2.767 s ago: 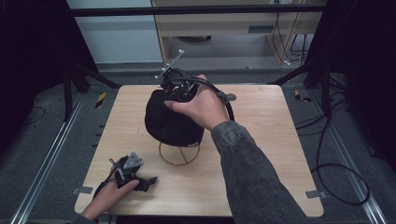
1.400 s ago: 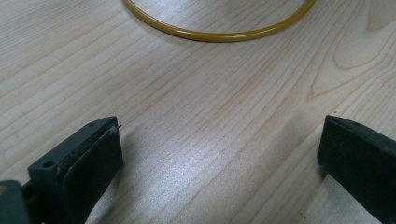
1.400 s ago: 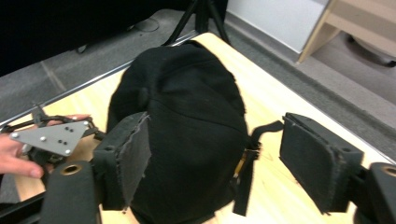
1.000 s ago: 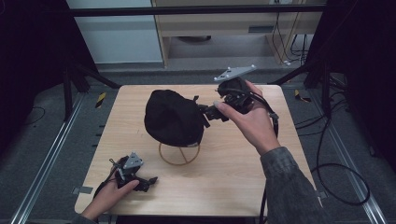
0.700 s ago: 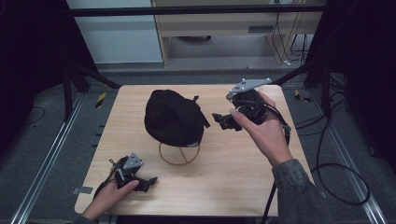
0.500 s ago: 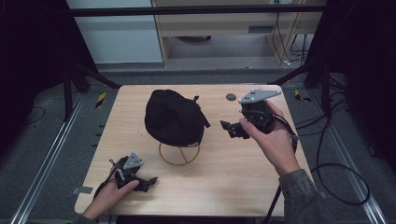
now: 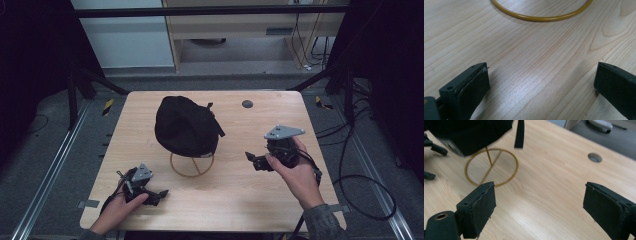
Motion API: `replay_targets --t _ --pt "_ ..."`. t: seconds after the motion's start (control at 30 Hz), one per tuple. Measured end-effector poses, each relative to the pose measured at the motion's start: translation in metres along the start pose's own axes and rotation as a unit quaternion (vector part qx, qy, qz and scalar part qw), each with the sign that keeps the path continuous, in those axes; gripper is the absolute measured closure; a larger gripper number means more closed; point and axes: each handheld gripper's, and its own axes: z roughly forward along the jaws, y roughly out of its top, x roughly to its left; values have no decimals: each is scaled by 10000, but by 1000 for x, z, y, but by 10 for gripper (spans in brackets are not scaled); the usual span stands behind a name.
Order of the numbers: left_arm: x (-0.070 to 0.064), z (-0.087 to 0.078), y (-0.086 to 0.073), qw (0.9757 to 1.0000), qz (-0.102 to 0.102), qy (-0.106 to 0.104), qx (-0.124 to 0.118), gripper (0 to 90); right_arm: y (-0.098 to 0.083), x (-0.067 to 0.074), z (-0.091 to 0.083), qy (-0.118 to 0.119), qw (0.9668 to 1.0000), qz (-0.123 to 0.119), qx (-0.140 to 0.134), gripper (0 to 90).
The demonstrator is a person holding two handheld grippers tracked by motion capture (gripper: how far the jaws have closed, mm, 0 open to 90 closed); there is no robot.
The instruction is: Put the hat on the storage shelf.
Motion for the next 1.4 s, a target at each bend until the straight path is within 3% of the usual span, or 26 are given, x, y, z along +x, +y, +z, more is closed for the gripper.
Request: replay_targets --t 0.1,0.2,0.43,0.67,0.97,1.1,1.23,1.27,1.4 --pt "0 0 0 10000 -6 -2 -5 0 -9 0 5 -4 10000 53 41 115" --pt "0 0 0 10000 -11 -6 -8 0 -29 3 21 41 9996 183 202 117" --pt "0 0 0 10000 -4 0 -3 0 -48 8 40 134 9987 237 429 119" --pt "0 0 0 10000 -2 1 -1 0 -70 16 60 470 9949 337 832 117" --pt "0 0 0 10000 -3 2 0 0 -90 16 94 208 9920 611 1080 123" --pt "0 0 0 10000 -3 2 0 0 -92 18 102 172 9920 504 1148 112" --pt "0 0 0 10000 -2 2 0 0 -92 19 106 41 9929 479 1091 109" --pt "0 0 0 10000 -1 2 1 0 -94 20 108 -76 9939 381 1032 88" --pt "0 0 0 10000 -1 3 1 0 -96 21 109 -109 9947 415 931 64"
